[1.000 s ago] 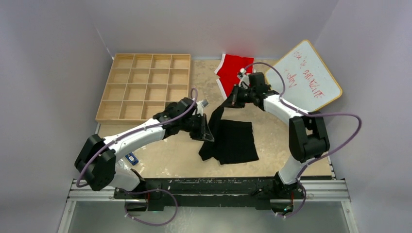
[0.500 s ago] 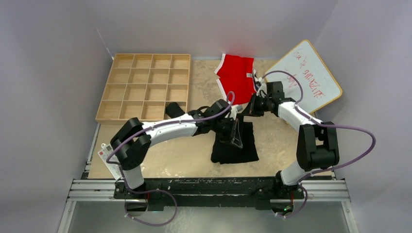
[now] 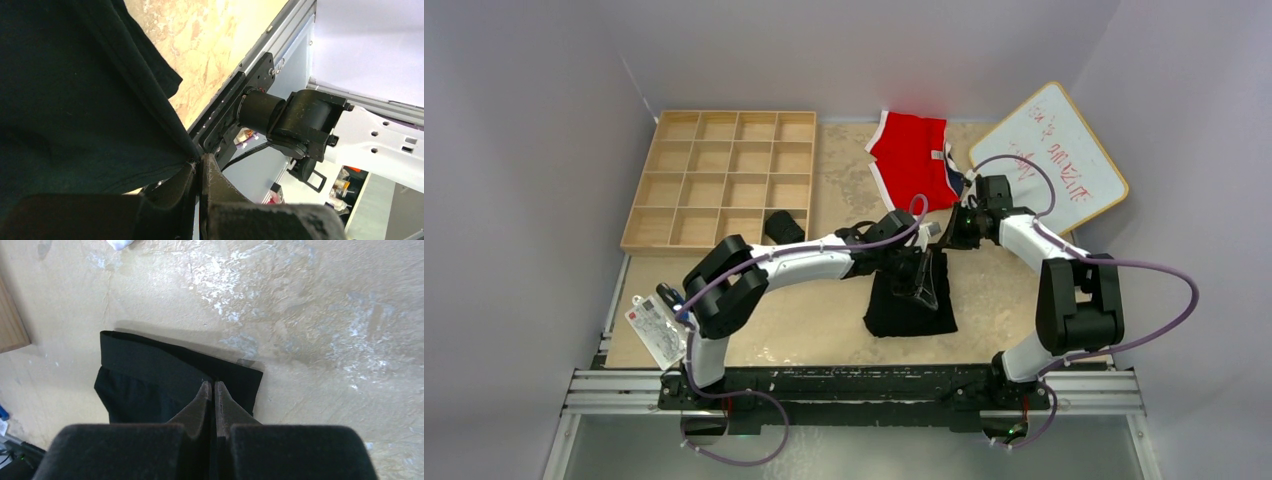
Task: Roll the underwear
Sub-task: Fold the underwear at the center of the board.
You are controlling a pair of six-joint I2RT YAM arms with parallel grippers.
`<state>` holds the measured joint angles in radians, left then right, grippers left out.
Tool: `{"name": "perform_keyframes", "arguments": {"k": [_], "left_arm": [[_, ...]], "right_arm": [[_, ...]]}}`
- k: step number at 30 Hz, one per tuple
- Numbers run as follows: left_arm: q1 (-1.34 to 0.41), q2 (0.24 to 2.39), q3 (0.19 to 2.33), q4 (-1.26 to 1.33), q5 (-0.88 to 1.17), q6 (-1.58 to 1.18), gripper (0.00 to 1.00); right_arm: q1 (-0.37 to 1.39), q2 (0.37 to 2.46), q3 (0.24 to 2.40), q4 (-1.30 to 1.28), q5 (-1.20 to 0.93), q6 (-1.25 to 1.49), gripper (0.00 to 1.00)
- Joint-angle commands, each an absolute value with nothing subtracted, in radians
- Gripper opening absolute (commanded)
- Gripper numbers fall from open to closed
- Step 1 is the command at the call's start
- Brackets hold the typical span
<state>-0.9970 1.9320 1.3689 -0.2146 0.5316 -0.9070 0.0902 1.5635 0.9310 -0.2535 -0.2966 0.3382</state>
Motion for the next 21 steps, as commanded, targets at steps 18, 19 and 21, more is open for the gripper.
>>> {"name": "perform_keyframes", "arguments": {"k": [18,19,21], "left_arm": [[-1.015,2.013,1.381,0.028,0.665,-0.965,0.47],[-1.013,1.991,1.370,0.030,0.663,-0.957,0.52],[-1.010,1.928,1.349,0.023,0.646,-0.938,0.63]], "right_arm": [[0.083,1.668,1.126,-0.471,-0.070,0.360,0.31],[0.083,1.652,1.129,-0.476,-0.062,0.362,0.38],[0.083,1.617,1.143,-0.501,-0.065,0.362,0.44]]}}
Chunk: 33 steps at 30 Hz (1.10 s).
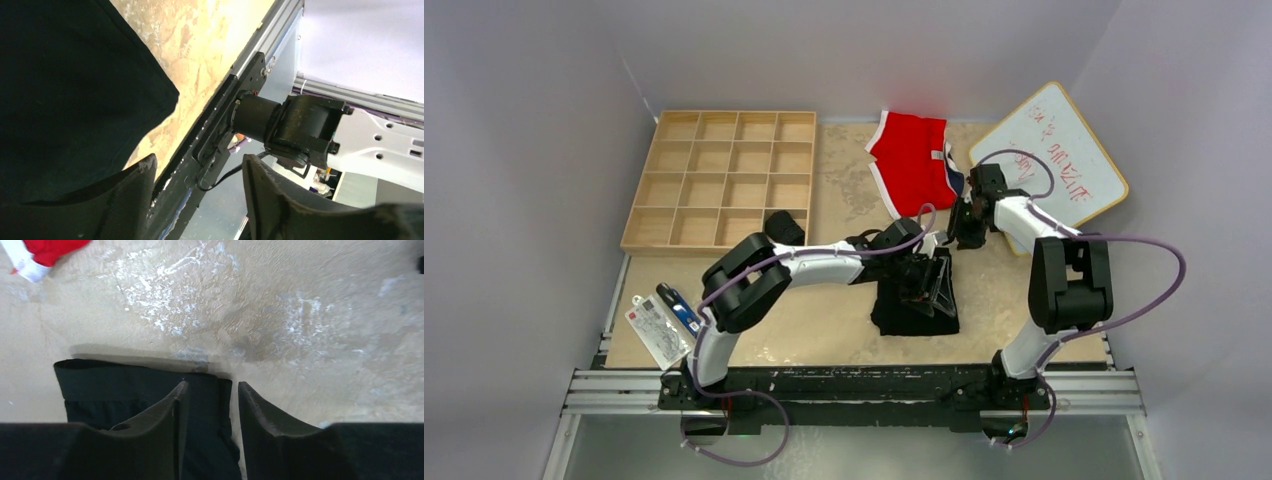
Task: Roll the underwear
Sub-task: Fold the underwear at the center of the board.
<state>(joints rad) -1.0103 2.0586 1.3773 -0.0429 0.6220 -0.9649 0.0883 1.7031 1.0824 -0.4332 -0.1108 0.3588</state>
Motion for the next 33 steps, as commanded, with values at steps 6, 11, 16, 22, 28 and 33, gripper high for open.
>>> {"name": "perform_keyframes", "arguments": {"k": [6,11,16,22,28,33], "left_arm": [[-0.961,1.741,1.193,-0.074,0.556,-0.900,0.65],[-0.872,1.574,0.961,-0.153,0.417,-0.878,0.72],[-0.812,1.511,0.818,-0.155,0.391,-0.851,0.78],[-0.812,1.594,0.827,-0.060,0.405,-0.850,0.82],[-0.810,1.704,0.867,0.044,0.472,-0.860,0.79],[-0.811,1.751,0.842,0.099,0.492,-0.876,0.67]], "right_arm": [[0.083,1.462,1.002,-0.513,-0.171,0.424,0.47],[0.083,1.367,0.832,-0.501,-0.197,0.487,0.51],[0.083,1.304,0.724,-0.507,-0.173,0.534,0.54],[0.083,1.321,0.670,-0.511,-0.138,0.536,0.54],[0.083,1.353,0.653,-0.481,-0.193,0.531,0.52],[0.084,1.394,0.648,-0.474,-0.171,0.547,0.49]]}}
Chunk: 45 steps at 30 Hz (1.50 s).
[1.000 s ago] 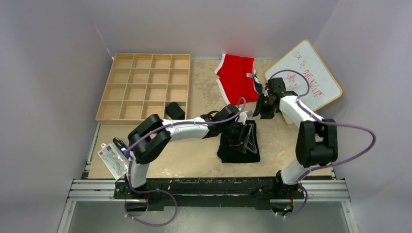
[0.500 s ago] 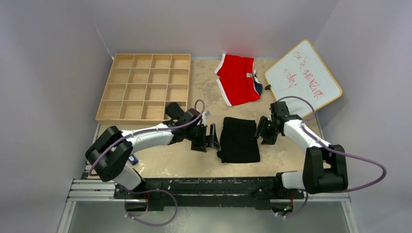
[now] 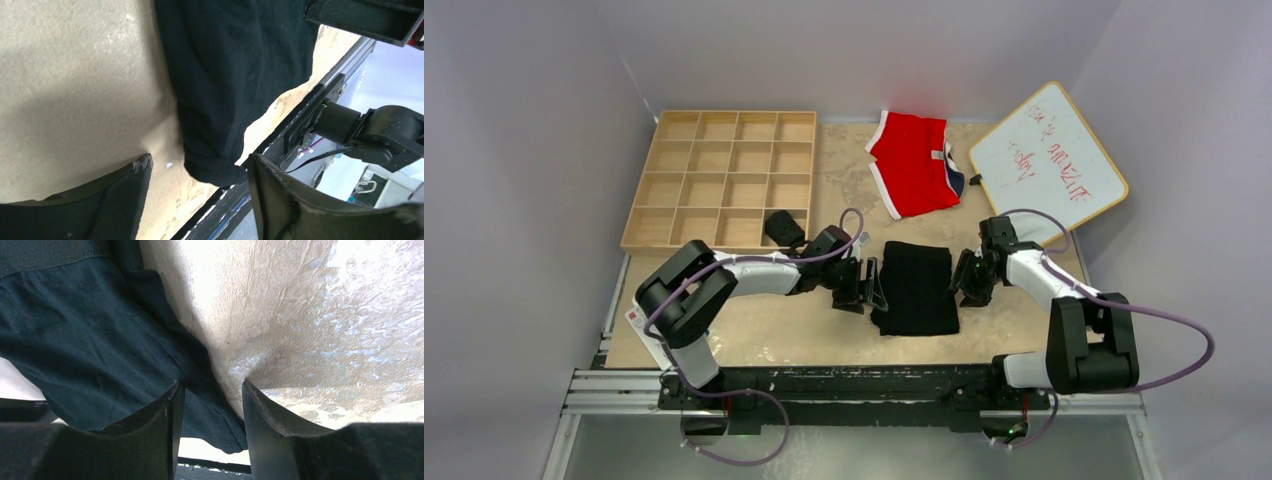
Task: Roll the underwear
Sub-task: Fold the underwear at the center of the board.
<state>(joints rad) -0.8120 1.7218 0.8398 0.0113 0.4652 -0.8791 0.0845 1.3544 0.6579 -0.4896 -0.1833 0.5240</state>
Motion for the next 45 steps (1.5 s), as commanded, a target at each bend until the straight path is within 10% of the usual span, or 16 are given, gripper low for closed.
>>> {"name": "perform_keyframes", "arguments": {"k": [1,12,24,45], "left_arm": [[-0.811,1.756,0.829,0.116,0.492,-0.875,0.63],[-0.809,1.758,0.763,0.183,0.590,-0.876,0.01],[-0.777,1.606,0.674,-0.075,0.554,-0.760,0.00],[-0.746,1.547,0.657,-0.163,0.496,-0.739,0.00]], "right_arm": [[0.084,1.396,0.646,-0.470,-0.165,0.553,0.48],[0.086,1.337,0.620,-0.475,-0.274,0.549,0.45],[0.147,1.197,0.749,-0.409,-0.446,0.486,0.48],[0.535,1.882,1.217,-0.335,-0.265,0.457,0.13]]}}
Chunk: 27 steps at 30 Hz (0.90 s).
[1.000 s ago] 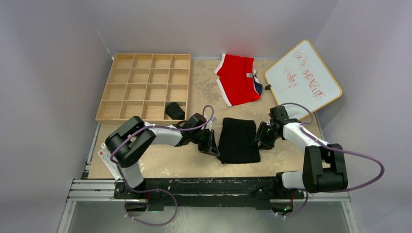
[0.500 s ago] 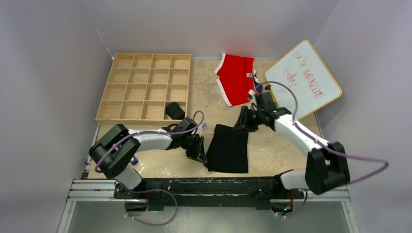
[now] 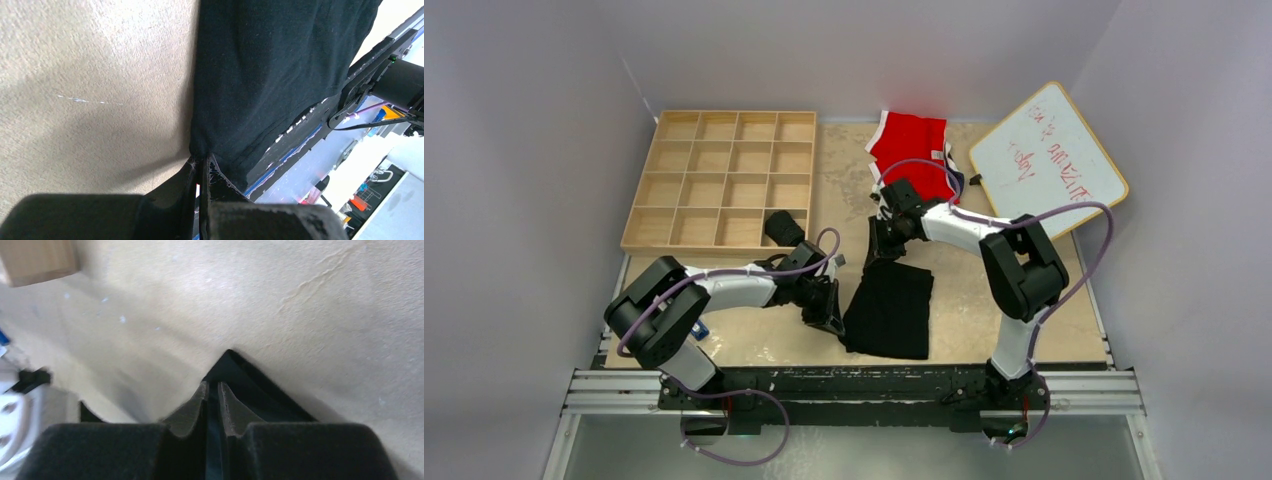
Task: Roll the underwear
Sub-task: Fold the underwear at the center of the board.
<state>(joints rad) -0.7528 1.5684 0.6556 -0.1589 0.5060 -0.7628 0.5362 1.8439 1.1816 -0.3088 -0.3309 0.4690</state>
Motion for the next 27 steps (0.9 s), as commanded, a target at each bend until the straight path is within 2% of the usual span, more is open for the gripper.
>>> {"name": "perform_keyframes", "arguments": {"k": [1,7,14,17,21,23,24,27], "left_arm": [[-0.746,1.546,0.655,-0.166,0.498,-0.738,0.00],[-0.746,1.497,0.599,-0.184,0.492,-0.773,0.00],[-0.746,1.454,0.571,-0.215,0.432,-0.796,0.00],[-0.746,1.463,0.602,-0.221,0.427,-0.794,0.01],[-0.744,1.439,0.655,-0.286,0.361,-0.782,0.40],[-0.738,1.405,0.677,-0.334,0.321,-0.779,0.55],[-0.734,1.384,0.686,-0.353,0.305,-0.778,0.60],[-0.722,1.321,0.709,-0.403,0.272,-0.778,0.65]], "right_arm": [[0.535,1.894,1.210,-0.328,-0.239,0.459,0.11],[0.532,1.941,1.190,-0.299,-0.091,0.500,0.08],[0.531,1.920,1.181,-0.268,-0.099,0.523,0.08],[0.530,1.893,1.193,-0.273,-0.131,0.502,0.12],[0.528,1.832,1.239,-0.300,-0.247,0.456,0.22],[0.528,1.787,1.252,-0.342,-0.241,0.450,0.27],[0.529,1.761,1.252,-0.369,-0.218,0.449,0.28],[0.528,1.685,1.210,-0.411,-0.176,0.450,0.30]]}}
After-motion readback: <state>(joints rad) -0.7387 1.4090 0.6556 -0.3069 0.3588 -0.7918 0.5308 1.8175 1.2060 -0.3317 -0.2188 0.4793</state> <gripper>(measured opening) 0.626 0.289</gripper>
